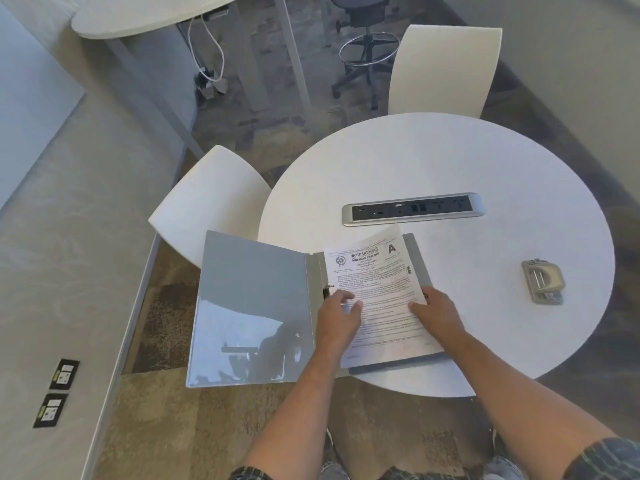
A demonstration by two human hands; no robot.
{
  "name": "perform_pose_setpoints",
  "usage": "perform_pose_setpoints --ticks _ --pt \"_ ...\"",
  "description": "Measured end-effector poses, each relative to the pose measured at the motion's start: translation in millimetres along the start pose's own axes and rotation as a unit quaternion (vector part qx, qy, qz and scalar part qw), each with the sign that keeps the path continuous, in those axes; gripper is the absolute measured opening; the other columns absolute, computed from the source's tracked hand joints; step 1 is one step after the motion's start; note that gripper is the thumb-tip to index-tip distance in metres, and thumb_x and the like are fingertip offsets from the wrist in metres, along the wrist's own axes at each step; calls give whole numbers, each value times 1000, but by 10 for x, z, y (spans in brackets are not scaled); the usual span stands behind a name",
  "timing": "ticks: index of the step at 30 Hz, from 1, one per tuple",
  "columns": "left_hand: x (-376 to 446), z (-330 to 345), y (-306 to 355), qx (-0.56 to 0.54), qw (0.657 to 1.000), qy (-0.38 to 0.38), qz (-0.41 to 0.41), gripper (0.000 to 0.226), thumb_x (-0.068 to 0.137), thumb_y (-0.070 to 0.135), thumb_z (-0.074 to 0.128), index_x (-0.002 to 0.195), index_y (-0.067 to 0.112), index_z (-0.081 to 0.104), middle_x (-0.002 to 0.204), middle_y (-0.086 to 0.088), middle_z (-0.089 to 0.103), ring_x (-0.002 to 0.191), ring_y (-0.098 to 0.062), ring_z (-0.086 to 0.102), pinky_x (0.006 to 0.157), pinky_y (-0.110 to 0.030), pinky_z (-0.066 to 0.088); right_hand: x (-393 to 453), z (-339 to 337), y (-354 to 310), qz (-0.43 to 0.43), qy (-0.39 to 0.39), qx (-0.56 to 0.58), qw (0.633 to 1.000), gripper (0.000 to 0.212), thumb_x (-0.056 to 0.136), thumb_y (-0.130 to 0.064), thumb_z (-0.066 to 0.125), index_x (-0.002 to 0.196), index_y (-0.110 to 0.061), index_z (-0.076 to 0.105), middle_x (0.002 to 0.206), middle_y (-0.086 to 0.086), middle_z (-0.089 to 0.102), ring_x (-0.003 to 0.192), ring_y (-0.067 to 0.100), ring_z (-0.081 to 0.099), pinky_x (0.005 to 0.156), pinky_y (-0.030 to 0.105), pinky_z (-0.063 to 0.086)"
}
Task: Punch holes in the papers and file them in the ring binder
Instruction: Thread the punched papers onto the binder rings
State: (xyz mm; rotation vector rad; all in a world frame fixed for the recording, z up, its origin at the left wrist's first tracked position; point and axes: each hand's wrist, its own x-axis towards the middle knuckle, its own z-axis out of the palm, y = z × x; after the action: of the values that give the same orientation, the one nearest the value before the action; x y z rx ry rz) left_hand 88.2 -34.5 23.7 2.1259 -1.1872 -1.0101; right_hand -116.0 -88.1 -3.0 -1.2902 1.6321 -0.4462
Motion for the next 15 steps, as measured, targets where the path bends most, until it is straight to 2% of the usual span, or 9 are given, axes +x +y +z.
perform_pose_setpoints --ticks 2,4,6,8,9,12,13,15 --pt "48 -56 -103 14 998 49 -26 21 97 32 65 116 24 62 119 4 62 108 -14 61 92 -34 55 40 -13 -18 8 27 -45 999 25 94 -16 60 119 -12 66 113 5 73 89 21 65 75 28 49" --pt "111 -106 -209 40 996 63 -49 19 95 31 65 111 22 60 113 3 62 100 -15 63 84 -33 57 40 18 -38 30 43 -82 995 25 93 -16 59 117 -13 63 112 7 72 90 24 64 77 31 51" --pt "164 -147 -311 65 994 61 -65 16 93 28 65 107 21 60 107 1 63 94 -18 65 80 -38 59 -22 88 -101 37 87 -191 977 36 88 -18 61 123 -16 56 111 7 68 96 29 64 80 36 51" --pt "196 -168 -394 86 991 60 -84 13 93 24 64 104 19 60 104 1 65 90 -19 65 77 -39 59 -85 213 -143 -25 143 -299 943 54 81 -19 67 132 -15 50 119 8 61 107 31 59 87 41 47" --pt "207 -176 -425 98 989 61 -89 9 93 23 63 102 19 60 102 1 65 89 -19 64 75 -39 59 -116 290 -175 -70 139 -307 939 60 81 -19 69 137 -15 49 127 8 59 114 30 57 94 43 46" --pt "239 -187 -442 125 985 64 -105 4 95 22 62 93 20 59 99 0 66 85 -20 64 64 -34 52 -173 541 -283 -177 -8 -292 940 66 92 -19 64 153 -26 39 157 -3 43 139 21 44 114 40 37" --pt "252 -189 -431 132 983 68 -109 6 96 24 62 91 20 59 99 -1 67 84 -20 63 62 -32 48 -174 617 -310 -212 -64 -316 922 68 95 -19 62 157 -28 33 163 -6 33 144 19 38 117 40 34" --pt "280 -185 -413 144 980 74 -118 11 97 27 61 91 19 60 100 -2 68 82 -20 60 63 -31 44 -146 743 -350 -285 -140 -392 863 70 100 -21 56 161 -29 22 169 -7 15 150 17 28 119 41 31"
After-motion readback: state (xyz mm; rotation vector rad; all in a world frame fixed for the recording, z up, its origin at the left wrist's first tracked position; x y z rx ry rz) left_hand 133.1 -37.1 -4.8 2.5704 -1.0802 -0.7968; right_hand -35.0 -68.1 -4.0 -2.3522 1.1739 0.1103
